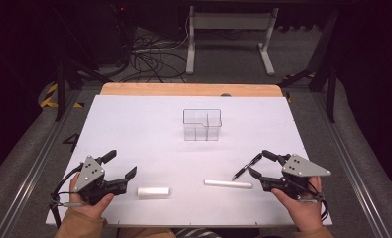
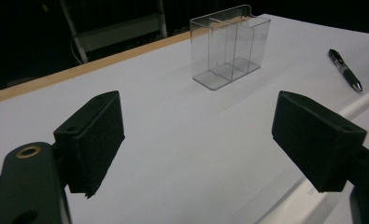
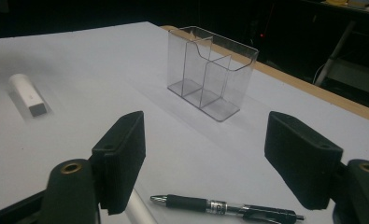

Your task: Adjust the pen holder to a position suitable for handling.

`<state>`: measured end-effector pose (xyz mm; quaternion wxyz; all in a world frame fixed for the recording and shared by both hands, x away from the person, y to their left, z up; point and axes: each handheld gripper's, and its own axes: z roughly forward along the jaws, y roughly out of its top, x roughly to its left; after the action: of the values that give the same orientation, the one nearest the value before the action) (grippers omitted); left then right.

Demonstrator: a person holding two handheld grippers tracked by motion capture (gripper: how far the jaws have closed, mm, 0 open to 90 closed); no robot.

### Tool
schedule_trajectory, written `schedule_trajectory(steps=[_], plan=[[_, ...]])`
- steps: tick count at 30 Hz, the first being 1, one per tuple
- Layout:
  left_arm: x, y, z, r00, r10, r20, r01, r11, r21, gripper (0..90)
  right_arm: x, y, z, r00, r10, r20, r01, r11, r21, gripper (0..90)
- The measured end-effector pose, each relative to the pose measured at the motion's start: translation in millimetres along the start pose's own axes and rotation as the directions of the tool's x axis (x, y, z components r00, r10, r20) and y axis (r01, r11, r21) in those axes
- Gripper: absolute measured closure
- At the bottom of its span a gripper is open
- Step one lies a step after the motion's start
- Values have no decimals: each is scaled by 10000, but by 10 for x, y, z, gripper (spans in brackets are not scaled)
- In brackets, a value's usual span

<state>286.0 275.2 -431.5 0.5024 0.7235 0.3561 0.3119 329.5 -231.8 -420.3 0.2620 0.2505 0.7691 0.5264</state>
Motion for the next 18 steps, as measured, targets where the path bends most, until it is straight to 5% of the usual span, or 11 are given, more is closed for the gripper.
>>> schedule_trajectory(steps=[5, 18], plan=[[1, -7, 2, 10000, -8, -17, 8, 10000, 10, 178, -17, 79, 60, 9994, -348, 58, 345, 9984, 440, 308], [8, -1, -9, 10000, -3, -60, 3, 10000, -35, 178, -22, 271, 182, 9954, -557, -782, 601, 9967, 544, 353]])
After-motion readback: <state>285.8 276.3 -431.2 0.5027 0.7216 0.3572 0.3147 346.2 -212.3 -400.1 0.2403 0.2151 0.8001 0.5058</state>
